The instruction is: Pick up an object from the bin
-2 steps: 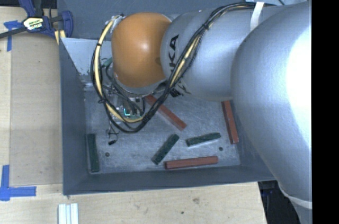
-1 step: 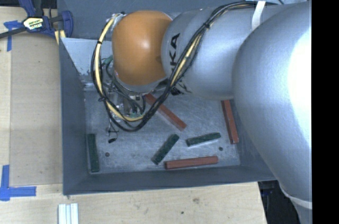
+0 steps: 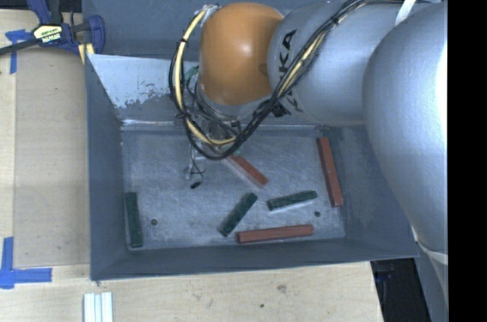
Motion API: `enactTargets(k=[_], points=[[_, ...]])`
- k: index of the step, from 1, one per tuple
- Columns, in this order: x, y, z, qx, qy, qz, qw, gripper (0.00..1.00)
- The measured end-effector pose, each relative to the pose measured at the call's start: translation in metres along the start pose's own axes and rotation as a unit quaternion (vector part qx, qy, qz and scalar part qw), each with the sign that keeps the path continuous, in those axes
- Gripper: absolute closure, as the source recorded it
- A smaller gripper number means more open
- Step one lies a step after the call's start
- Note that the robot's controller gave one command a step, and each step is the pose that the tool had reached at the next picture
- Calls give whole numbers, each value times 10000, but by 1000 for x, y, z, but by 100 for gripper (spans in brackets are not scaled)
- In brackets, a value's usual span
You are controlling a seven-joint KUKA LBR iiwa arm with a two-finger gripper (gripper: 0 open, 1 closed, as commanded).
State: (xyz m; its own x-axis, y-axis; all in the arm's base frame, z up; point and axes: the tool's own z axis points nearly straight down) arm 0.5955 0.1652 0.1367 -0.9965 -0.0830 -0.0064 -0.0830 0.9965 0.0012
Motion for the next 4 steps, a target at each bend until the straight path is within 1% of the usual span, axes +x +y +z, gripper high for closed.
enactTargets(k=[1,2,3,4], points=[[-35,7,41,6,-3,83,10000,0],[-13,-38,25,-5,28,-514,9987,0],[-12,-81,25,13,23,-764,9971,0],[17,-97,15,3,19,-419,9991,0]])
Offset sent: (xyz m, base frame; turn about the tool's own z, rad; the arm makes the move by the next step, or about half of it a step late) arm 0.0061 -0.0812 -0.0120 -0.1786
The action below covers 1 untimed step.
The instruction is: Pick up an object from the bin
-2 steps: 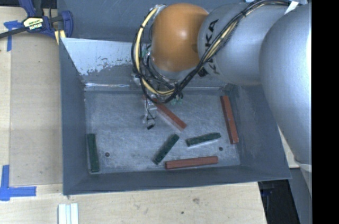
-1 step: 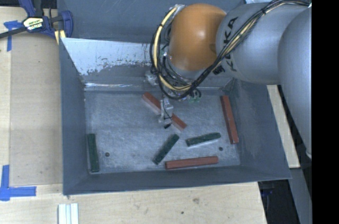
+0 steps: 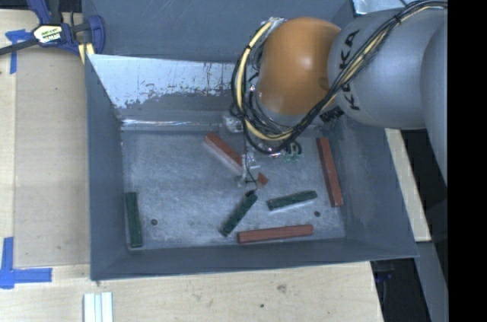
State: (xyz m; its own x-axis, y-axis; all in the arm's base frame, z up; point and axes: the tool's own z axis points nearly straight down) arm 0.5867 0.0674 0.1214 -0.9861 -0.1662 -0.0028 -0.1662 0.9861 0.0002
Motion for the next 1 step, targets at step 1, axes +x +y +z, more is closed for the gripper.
enactTargets(k=[1], points=[[18,-86,49,8,-21,-500,9987,100]])
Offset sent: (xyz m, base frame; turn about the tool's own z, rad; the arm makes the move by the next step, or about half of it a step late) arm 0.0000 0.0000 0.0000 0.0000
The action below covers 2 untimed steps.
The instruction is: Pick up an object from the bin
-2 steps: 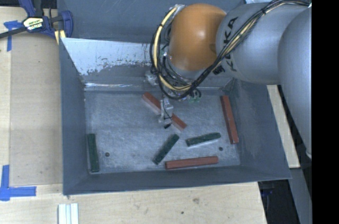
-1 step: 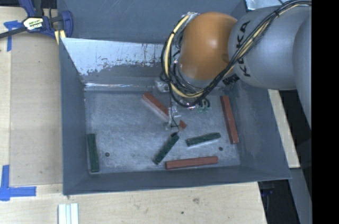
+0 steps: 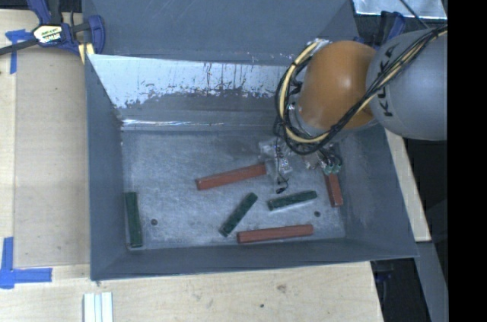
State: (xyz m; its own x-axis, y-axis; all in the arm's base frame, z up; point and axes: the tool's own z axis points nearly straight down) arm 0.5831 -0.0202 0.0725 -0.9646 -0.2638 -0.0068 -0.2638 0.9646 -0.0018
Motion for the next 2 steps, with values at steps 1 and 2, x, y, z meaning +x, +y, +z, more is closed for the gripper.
enactTargets(k=[1,2], points=[[1,0,2,-8,19,6,10000,0],[1,1,1,-9,16,10,10000,100]])
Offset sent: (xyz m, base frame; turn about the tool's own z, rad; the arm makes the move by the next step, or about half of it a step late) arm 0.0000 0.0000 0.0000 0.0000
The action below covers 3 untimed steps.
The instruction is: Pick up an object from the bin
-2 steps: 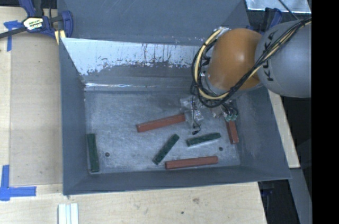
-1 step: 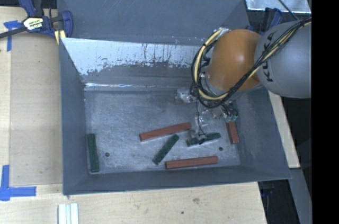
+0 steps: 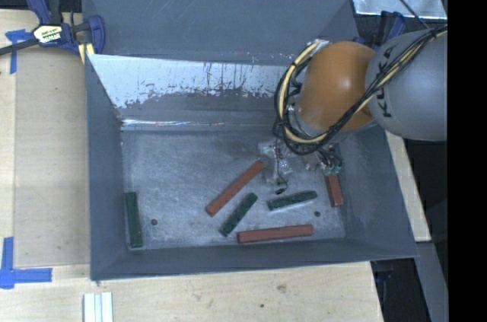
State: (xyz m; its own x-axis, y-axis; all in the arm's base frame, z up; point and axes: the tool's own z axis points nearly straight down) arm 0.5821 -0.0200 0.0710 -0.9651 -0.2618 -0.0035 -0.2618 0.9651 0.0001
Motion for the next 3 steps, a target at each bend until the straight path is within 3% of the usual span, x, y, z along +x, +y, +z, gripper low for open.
enactTargets(k=[1,2,3], points=[[1,0,1,0,9,1,10000,0],[1,0,1,0,9,1,10000,0],[7,32,1,14,0,538,9985,0]])
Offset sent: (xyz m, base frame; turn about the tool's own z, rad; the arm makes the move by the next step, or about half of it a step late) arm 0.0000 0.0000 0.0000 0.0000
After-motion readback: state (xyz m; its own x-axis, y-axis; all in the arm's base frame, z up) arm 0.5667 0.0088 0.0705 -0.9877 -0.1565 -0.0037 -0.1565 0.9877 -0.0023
